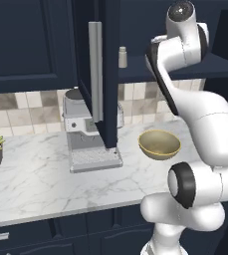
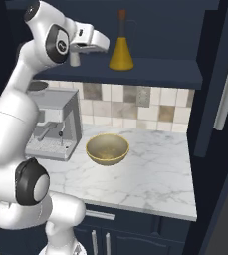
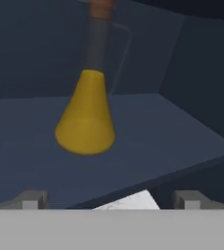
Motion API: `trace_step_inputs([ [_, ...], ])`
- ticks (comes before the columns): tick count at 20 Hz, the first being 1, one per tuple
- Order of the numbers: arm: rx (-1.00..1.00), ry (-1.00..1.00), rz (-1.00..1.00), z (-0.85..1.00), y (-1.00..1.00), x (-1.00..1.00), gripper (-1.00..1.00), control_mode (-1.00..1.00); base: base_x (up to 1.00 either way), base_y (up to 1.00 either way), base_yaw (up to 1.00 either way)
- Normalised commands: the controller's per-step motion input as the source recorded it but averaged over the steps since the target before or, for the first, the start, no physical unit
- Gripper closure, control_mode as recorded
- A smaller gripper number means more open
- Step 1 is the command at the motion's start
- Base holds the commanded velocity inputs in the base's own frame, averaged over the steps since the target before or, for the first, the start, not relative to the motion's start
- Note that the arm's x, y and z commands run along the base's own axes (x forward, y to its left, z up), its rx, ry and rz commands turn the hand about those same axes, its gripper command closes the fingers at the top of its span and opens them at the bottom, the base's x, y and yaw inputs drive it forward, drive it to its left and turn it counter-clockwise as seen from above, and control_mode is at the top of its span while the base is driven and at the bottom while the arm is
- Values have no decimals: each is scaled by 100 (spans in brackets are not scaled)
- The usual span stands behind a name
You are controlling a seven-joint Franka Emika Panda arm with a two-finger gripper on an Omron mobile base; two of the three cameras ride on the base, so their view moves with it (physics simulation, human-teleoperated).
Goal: Retrieve the bottle and the shaker from the cabinet and place them next to the mixing bowl on the counter. Then add garlic from the fridge to the mixing bowl.
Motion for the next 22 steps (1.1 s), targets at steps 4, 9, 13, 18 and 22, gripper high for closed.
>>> trace_step_inputs([
  [4, -5, -13, -7, 0, -10, 31, -100, -100, 0, 0, 0],
  [9, -2, -14, -7, 0, -13, 32, -100, -100, 0, 0, 0],
  [13, -1, -1, -1, 1, -23, 35, -100, -100, 0, 0, 0],
  [18, -5, 0, 0, 17, -13, 32, -100, -100, 0, 0, 0],
  [22, -3, 0, 0, 16, -1, 34, -100, -100, 0, 0, 0],
])
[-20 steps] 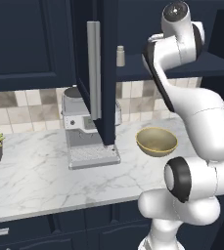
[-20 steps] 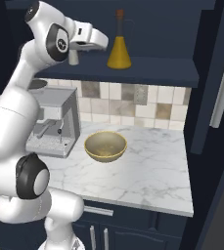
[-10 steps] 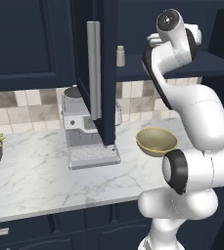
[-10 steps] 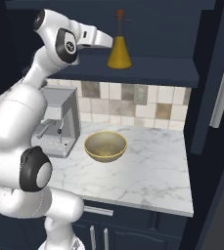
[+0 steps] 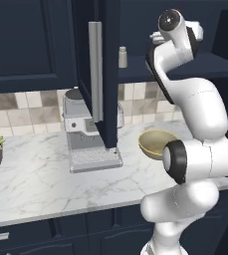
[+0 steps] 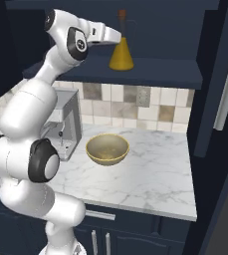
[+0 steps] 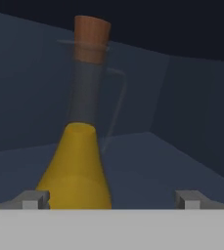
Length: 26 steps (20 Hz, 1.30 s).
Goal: Retrieve the bottle and the shaker from the cabinet and place them next to the mixing bowl on the counter. Then add garlic from the fridge to the mixing bowl.
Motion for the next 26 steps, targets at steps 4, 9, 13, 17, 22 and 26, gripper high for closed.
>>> trace_step_inputs([
  [4, -1, -1, 0, 4, -1, 39, -100, -100, 0, 0, 0],
  [9, 0, -1, -1, 5, -6, 44, -100, -100, 0, 0, 0],
  [13, 0, -1, -2, 9, -6, 42, -100, -100, 0, 0, 0],
  [17, 0, 0, -2, 1, -9, 41, -100, -100, 0, 0, 0],
  [22, 0, 0, -3, 0, -13, 41, -100, -100, 0, 0, 0],
  [26, 0, 0, -3, 0, -11, 43, -100, -100, 0, 0, 0],
])
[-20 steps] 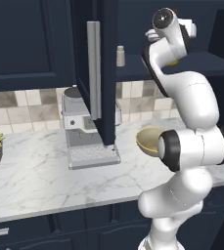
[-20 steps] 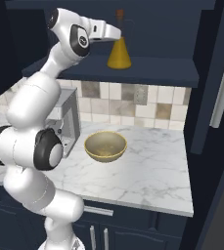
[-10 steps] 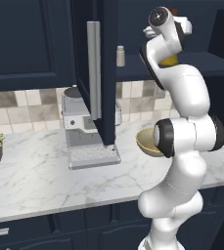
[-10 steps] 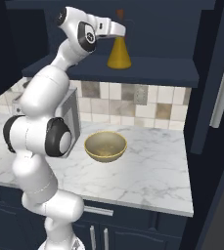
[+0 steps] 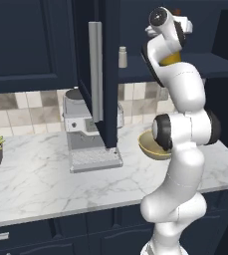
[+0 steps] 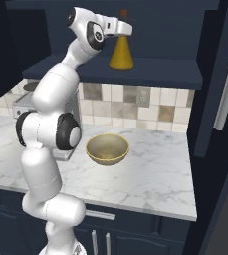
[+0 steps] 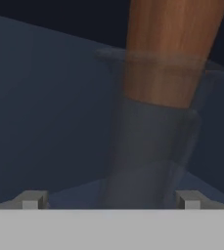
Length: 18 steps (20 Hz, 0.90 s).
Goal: Retrieve the bottle and the shaker from the cabinet and place them next to the mixing bowl on the counter. Then add garlic from the fridge to the mixing bowl.
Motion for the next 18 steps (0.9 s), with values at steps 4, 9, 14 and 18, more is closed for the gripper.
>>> trace_step_inputs([
  [4, 0, 0, -3, 0, -6, 42, -100, -100, 0, 0, 0],
  [9, 0, 0, -4, 0, -7, 34, 100, -100, 0, 0, 0],
  [14, 3, 7, -13, 0, -18, 5, 100, -100, 0, 0, 0],
  [18, 9, 12, -23, 0, -45, -36, 100, -100, 0, 0, 0],
])
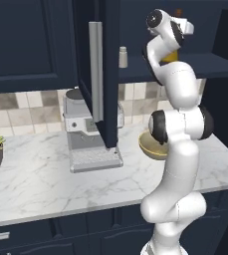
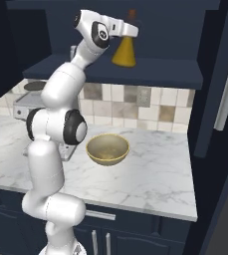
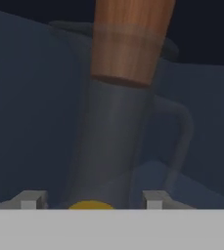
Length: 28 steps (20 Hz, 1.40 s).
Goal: Retrieve the bottle and the shaker from the cabinet and place them next to the mixing bowl on the counter. Then add garlic from the fridge to the mixing bowl.
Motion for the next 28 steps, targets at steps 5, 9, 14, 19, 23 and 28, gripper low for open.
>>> trace_step_inputs([
  [5, 0, 3, -35, -1, -90, -68, 100, -100, 0, 0, 0],
  [9, 7, 1, -39, 0, -96, -94, 100, -100, 0, 0, 0],
  [14, 16, 0, -39, 5, -86, -88, 100, -100, 0, 0, 0],
  [19, 12, -14, -32, 32, -43, -98, 100, -100, 0, 0, 0],
  [23, 0, -9, -16, 0, 8, -100, 100, -100, 0, 0, 0],
  [28, -1, 0, -9, -33, 1, -100, 100, -100, 0, 0, 0],
])
